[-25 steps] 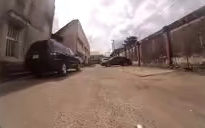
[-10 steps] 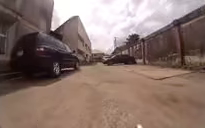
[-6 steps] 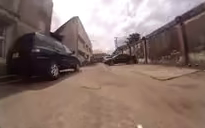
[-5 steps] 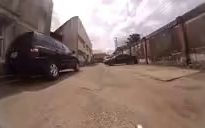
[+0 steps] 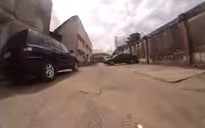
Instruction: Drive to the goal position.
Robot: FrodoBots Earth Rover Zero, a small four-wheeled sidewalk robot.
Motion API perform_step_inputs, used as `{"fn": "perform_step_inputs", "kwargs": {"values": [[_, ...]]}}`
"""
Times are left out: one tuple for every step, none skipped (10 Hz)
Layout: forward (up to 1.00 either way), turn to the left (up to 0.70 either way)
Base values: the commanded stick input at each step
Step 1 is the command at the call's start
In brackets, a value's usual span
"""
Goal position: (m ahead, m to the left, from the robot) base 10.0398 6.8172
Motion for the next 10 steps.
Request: {"fn": "perform_step_inputs", "kwargs": {"values": [[0.5, 0.0], [0.5, 0.0], [0.5, 0.0], [0.5, 0.0], [0.5, 0.0], [0.5, 0.0], [0.5, 0.0], [0.5, 0.0], [0.5, 0.0], [0.5, 0.0]]}}
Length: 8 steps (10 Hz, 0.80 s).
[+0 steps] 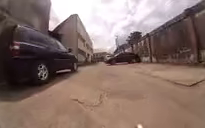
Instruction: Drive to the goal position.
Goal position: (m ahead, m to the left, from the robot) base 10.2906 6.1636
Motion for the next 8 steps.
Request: {"fn": "perform_step_inputs", "kwargs": {"values": [[0.5, 0.0], [0.5, 0.0], [0.5, 0.0], [0.5, 0.0], [0.5, 0.0], [0.5, 0.0], [0.5, 0.0], [0.5, 0.0]]}}
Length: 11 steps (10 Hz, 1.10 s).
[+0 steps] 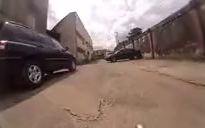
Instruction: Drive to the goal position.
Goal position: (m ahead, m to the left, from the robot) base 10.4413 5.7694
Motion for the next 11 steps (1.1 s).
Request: {"fn": "perform_step_inputs", "kwargs": {"values": [[0.5, 0.0], [0.5, 0.0], [0.5, -0.27], [0.5, -0.5], [0.5, -0.5], [0.5, -0.5], [0.5, -0.5], [0.5, -0.5], [0.5, -0.5], [0.5, 0.0], [0.5, 0.0]]}}
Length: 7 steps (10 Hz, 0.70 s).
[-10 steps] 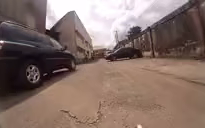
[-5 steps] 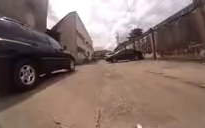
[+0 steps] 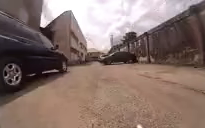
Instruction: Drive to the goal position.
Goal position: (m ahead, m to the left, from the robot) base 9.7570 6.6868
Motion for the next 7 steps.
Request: {"fn": "perform_step_inputs", "kwargs": {"values": [[0.5, 0.0], [0.5, 0.0], [0.5, 0.0], [0.5, 0.0], [0.5, 0.0], [0.5, 0.0], [0.5, 0.0]]}}
